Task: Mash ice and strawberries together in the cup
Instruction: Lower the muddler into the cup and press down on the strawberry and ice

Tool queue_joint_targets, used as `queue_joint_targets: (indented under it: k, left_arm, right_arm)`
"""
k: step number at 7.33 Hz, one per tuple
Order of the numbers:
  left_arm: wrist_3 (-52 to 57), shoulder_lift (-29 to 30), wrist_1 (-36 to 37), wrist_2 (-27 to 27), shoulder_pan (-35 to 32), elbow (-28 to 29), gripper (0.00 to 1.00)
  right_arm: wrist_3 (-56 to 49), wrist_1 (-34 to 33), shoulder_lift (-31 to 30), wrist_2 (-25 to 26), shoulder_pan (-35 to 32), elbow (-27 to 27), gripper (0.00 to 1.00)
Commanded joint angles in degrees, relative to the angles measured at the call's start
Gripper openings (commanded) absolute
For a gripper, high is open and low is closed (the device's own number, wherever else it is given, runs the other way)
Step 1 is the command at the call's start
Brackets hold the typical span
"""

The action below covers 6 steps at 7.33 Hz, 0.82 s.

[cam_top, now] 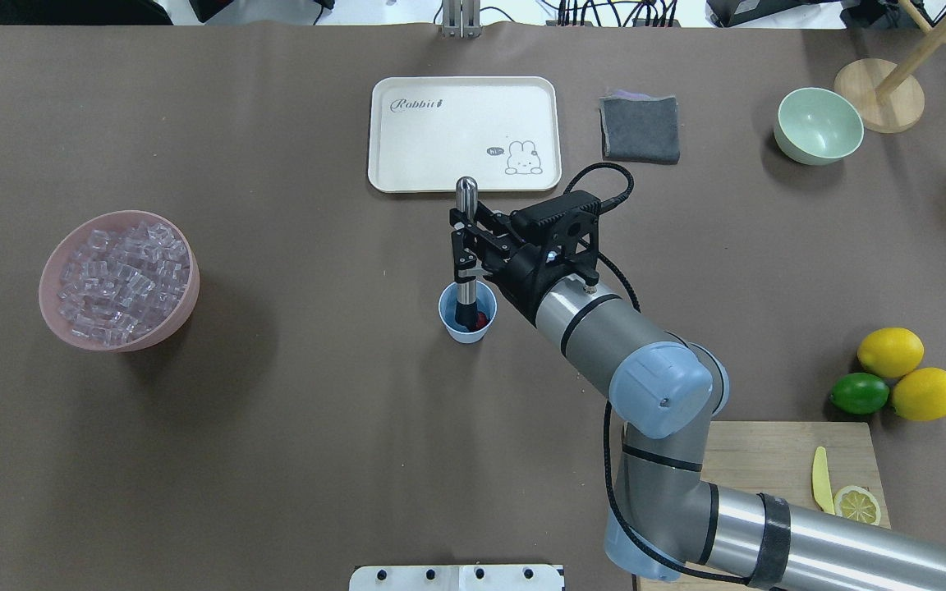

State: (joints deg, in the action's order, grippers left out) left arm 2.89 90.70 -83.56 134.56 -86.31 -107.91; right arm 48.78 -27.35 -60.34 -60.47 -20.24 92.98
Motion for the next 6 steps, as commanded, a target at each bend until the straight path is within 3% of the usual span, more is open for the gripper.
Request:
queue_joint_targets:
  k: [1,4,6]
  left_arm:
    - [0.0,0.0,0.0,0.0,0.0,0.0,0.98]
    - [0.0,0.1,0.0,0.0,0.0,0.1,0.98]
    - [-0.1,0.0,0.0,0.0,0.0,0.0,0.98]
  right_arm:
    - [0.0,0.0,0.0,0.0,0.1,-0.2,0.0]
    - [-0.8,-1.5,0.5,-2.4,-2.9,4.9,0.0]
    - [-0.9,-1.5,0.5,-3.5,-4.2,5.1,0.0]
